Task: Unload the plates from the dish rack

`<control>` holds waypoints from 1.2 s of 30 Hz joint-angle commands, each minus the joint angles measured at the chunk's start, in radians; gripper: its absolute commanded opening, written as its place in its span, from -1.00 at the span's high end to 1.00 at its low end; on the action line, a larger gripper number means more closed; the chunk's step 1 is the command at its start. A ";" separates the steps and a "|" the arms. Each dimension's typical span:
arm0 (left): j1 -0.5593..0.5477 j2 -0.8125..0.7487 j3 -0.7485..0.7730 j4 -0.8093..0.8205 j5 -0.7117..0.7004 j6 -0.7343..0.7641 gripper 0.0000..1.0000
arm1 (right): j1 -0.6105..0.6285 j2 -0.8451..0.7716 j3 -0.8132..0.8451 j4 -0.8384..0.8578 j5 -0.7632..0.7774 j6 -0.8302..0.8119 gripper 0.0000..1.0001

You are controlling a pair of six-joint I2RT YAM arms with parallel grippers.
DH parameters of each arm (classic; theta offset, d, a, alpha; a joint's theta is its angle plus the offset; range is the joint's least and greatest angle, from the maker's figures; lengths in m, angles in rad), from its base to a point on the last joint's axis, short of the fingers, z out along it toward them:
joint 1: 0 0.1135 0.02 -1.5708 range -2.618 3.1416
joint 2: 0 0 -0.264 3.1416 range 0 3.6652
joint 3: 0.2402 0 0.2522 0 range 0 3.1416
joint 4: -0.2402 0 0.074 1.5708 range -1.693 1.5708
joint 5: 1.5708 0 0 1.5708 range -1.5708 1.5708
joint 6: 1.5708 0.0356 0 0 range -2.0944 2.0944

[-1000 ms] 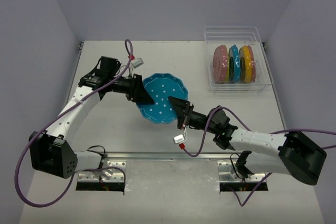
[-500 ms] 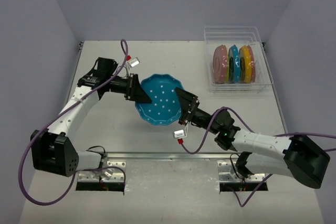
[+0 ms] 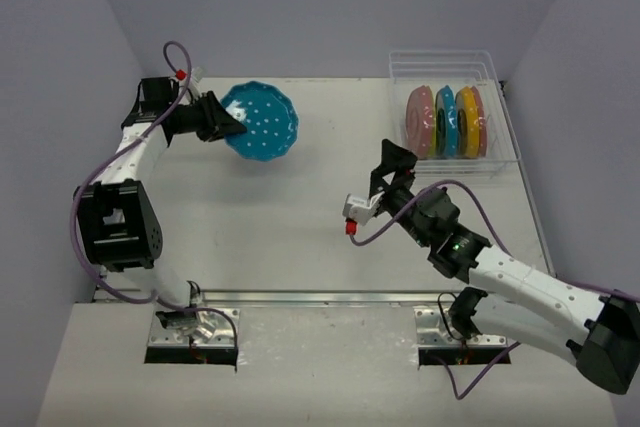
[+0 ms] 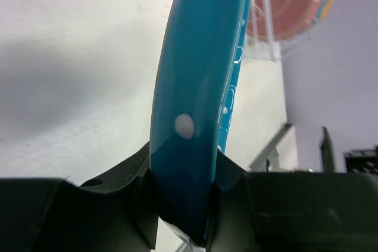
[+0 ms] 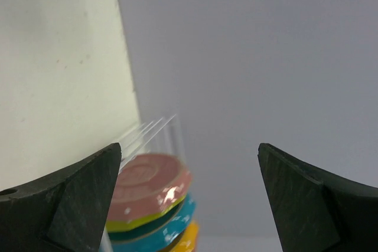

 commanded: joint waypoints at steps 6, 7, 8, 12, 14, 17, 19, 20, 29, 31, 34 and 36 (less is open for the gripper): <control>0.004 0.309 0.246 0.092 -0.138 -0.014 1.00 | -0.225 -0.043 0.307 -0.747 0.005 0.761 -0.98; 0.004 0.310 0.246 0.091 -0.139 -0.008 1.00 | -0.234 -0.046 0.307 -0.766 0.004 0.784 -0.98; 0.002 0.341 0.270 0.088 -0.183 -0.001 1.00 | -0.250 -0.052 0.308 -0.790 -0.010 0.817 -0.98; 0.010 0.450 0.364 0.046 -0.242 0.040 1.00 | -0.307 -0.061 0.347 -0.883 -0.149 0.938 -0.97; 0.010 0.479 0.384 0.039 -0.264 0.055 1.00 | -0.323 -0.067 0.371 -0.937 -0.218 1.038 -0.98; 0.010 0.522 0.421 0.012 -0.325 0.085 1.00 | -0.356 -0.067 0.414 -0.976 -0.331 1.156 -0.97; 0.010 0.544 0.430 0.001 -0.364 0.107 0.95 | -0.385 -0.059 0.446 -0.989 -0.370 1.215 -0.98; 0.010 0.547 0.429 -0.001 -0.385 0.114 0.90 | -0.394 -0.054 0.457 -0.994 -0.386 1.220 -0.98; 0.010 0.596 0.435 -0.056 -0.670 0.162 0.30 | -0.433 -0.036 0.503 -1.018 -0.455 1.306 -0.98; 0.010 0.610 0.434 -0.059 -0.700 0.166 0.28 | -0.438 -0.034 0.511 -1.016 -0.465 1.318 -0.97; 0.008 0.630 0.442 -0.069 -0.757 0.168 0.23 | -0.444 -0.025 0.527 -1.019 -0.474 1.329 -0.98; 0.008 0.642 0.448 -0.075 -0.791 0.169 0.22 | -0.450 -0.020 0.543 -1.021 -0.481 1.341 -0.98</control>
